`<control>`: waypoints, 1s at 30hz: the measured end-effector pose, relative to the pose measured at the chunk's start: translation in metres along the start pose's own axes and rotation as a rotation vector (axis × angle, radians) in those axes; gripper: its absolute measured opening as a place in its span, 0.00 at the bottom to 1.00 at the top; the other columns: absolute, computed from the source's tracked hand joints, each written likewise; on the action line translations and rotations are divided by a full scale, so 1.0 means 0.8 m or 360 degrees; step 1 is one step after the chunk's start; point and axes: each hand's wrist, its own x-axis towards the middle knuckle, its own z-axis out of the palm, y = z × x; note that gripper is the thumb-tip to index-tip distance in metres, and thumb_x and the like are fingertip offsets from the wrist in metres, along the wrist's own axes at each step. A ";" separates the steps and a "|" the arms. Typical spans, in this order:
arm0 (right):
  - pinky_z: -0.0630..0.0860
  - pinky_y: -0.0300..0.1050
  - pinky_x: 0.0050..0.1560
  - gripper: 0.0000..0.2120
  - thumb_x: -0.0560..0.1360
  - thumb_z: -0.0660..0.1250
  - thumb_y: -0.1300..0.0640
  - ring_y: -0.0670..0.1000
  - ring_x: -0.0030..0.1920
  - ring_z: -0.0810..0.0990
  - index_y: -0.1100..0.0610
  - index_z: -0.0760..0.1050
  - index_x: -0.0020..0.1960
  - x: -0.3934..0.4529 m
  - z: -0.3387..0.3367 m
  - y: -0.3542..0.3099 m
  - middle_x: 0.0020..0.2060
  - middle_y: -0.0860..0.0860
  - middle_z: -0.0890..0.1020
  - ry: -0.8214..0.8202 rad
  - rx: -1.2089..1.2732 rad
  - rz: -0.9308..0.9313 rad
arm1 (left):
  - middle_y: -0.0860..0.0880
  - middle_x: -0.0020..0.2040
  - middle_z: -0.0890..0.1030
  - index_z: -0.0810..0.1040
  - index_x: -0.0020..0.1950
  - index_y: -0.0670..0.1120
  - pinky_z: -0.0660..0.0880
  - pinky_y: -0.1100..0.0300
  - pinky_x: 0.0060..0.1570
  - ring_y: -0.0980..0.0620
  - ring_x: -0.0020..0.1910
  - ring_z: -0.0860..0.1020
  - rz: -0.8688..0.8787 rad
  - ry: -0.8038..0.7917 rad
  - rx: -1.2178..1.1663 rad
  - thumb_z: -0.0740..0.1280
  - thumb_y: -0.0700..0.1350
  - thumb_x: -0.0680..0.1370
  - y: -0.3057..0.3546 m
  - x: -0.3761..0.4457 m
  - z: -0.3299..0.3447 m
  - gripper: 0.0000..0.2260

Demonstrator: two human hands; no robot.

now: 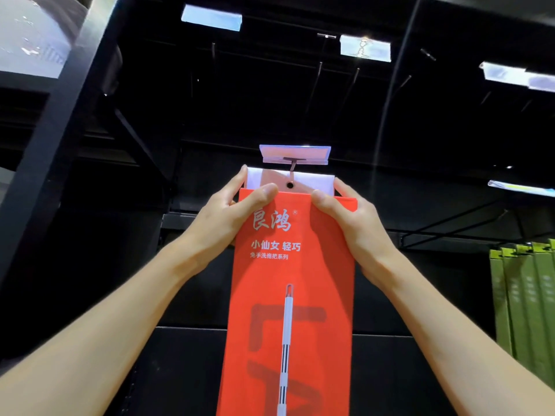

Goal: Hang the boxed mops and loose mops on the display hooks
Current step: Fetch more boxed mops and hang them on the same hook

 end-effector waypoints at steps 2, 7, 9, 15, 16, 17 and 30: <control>0.84 0.50 0.52 0.14 0.79 0.71 0.48 0.55 0.51 0.89 0.49 0.81 0.64 0.002 -0.001 0.004 0.51 0.53 0.89 -0.0022 -0.0001 0.0008 | 0.58 0.53 0.88 0.54 0.85 0.62 0.80 0.66 0.43 0.59 0.49 0.87 -0.0012 0.0002 0.0014 0.69 0.70 0.71 -0.004 0.002 0.000 0.46; 0.84 0.52 0.54 0.16 0.79 0.71 0.47 0.56 0.51 0.88 0.51 0.80 0.64 0.003 -0.001 0.019 0.52 0.54 0.88 -0.0056 0.0034 0.0038 | 0.58 0.53 0.88 0.53 0.85 0.62 0.80 0.58 0.47 0.57 0.49 0.88 -0.0049 -0.0004 0.0056 0.72 0.73 0.70 -0.014 0.004 0.000 0.48; 0.85 0.52 0.54 0.15 0.78 0.71 0.47 0.57 0.51 0.88 0.51 0.80 0.63 0.003 0.000 0.026 0.52 0.54 0.88 -0.0054 0.0047 0.0061 | 0.58 0.52 0.88 0.53 0.85 0.62 0.81 0.57 0.46 0.56 0.49 0.88 -0.0069 -0.0004 0.0066 0.70 0.71 0.69 -0.020 0.004 0.000 0.48; 0.84 0.56 0.55 0.18 0.77 0.72 0.44 0.56 0.52 0.88 0.50 0.80 0.63 0.000 0.003 0.045 0.53 0.53 0.88 -0.0027 0.0066 0.0103 | 0.57 0.55 0.87 0.54 0.85 0.62 0.80 0.58 0.46 0.57 0.50 0.87 -0.0077 -0.0025 0.0113 0.68 0.69 0.70 -0.032 0.003 0.003 0.46; 0.84 0.54 0.55 0.18 0.77 0.72 0.44 0.55 0.52 0.88 0.49 0.80 0.64 -0.001 0.004 0.045 0.53 0.53 0.88 -0.0038 0.0069 0.0094 | 0.57 0.56 0.87 0.55 0.85 0.62 0.80 0.57 0.47 0.58 0.50 0.87 -0.0072 -0.0022 0.0126 0.68 0.70 0.70 -0.033 0.004 0.003 0.45; 0.84 0.52 0.55 0.17 0.77 0.72 0.44 0.54 0.52 0.88 0.48 0.80 0.63 -0.002 0.003 0.045 0.53 0.52 0.88 -0.0048 0.0065 0.0088 | 0.57 0.57 0.86 0.57 0.84 0.63 0.81 0.55 0.50 0.58 0.51 0.87 -0.0066 -0.0021 0.0132 0.69 0.71 0.71 -0.034 0.004 0.002 0.44; 0.76 0.52 0.69 0.38 0.72 0.72 0.37 0.42 0.67 0.77 0.40 0.62 0.78 -0.086 0.033 0.093 0.69 0.41 0.76 0.0299 -0.0274 -0.0086 | 0.63 0.65 0.82 0.66 0.79 0.64 0.77 0.54 0.67 0.63 0.63 0.81 0.0119 0.0252 0.0200 0.72 0.59 0.79 -0.099 -0.096 0.032 0.29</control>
